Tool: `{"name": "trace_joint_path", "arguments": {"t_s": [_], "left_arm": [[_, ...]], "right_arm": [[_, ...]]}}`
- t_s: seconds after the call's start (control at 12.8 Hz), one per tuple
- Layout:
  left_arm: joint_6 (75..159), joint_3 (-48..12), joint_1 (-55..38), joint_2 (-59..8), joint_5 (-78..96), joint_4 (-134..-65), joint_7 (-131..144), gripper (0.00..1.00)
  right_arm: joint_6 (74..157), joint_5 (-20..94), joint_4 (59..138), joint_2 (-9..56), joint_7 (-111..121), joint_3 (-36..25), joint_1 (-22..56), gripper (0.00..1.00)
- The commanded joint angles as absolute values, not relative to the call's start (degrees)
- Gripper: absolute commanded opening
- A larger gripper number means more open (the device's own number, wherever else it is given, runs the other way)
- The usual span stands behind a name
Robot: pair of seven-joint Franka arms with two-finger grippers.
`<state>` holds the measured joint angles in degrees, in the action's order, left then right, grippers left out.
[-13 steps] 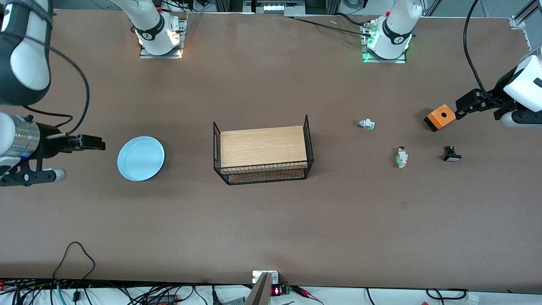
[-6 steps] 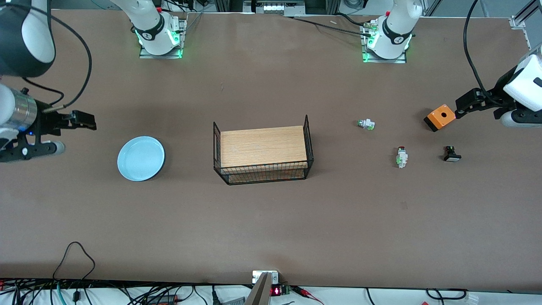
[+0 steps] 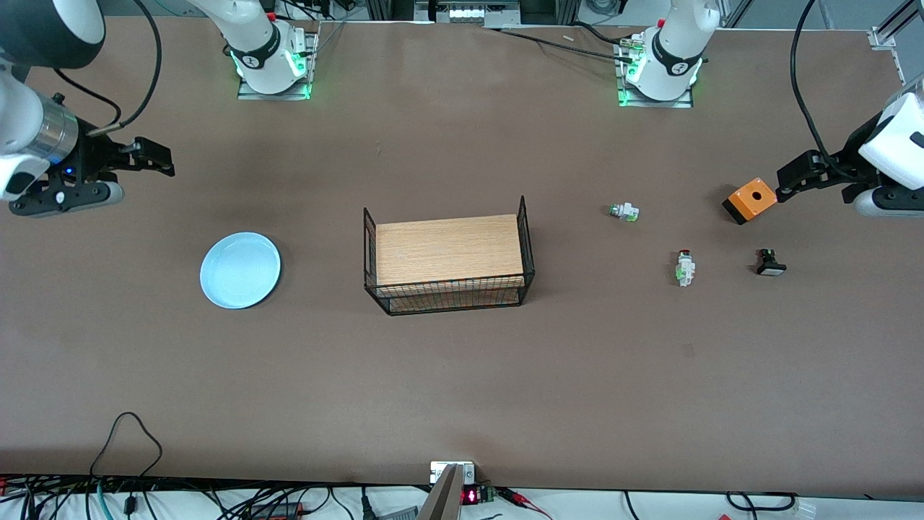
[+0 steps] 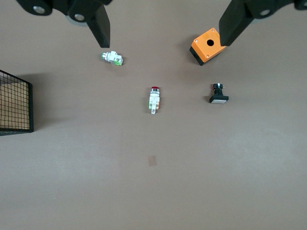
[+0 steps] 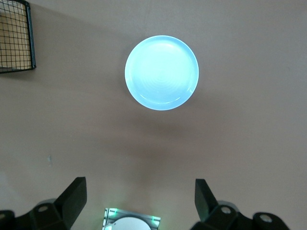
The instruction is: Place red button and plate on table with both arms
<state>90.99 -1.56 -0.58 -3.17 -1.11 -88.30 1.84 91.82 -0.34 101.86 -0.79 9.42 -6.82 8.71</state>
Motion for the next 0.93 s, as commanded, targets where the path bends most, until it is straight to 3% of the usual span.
{"name": "trace_joint_path", "arguments": {"t_s": [0.0,0.23,0.47,0.86], "left_arm": [[90.44,-1.41,-0.35,-2.64,0.61,-87.89,1.23,1.0],[90.44,-1.41,-0.26,-2.64,0.62,-87.89,1.32,1.0],[90.44,-1.41,-0.26,-2.64,0.88,-87.89,1.32,1.0],[90.26,-1.41,-0.35,-2.64,0.88,-87.89,1.32,1.0]], "right_arm": [[98.51,-1.4,107.14,-6.33,9.76,-6.5,8.52,1.0],[96.61,-3.16,102.76,-5.28,9.23,-5.54,8.53,1.0],[89.04,-2.9,95.02,-0.54,8.97,-5.54,8.09,1.0],[89.74,-3.16,94.75,0.26,9.05,-5.8,7.82,1.0]]}}
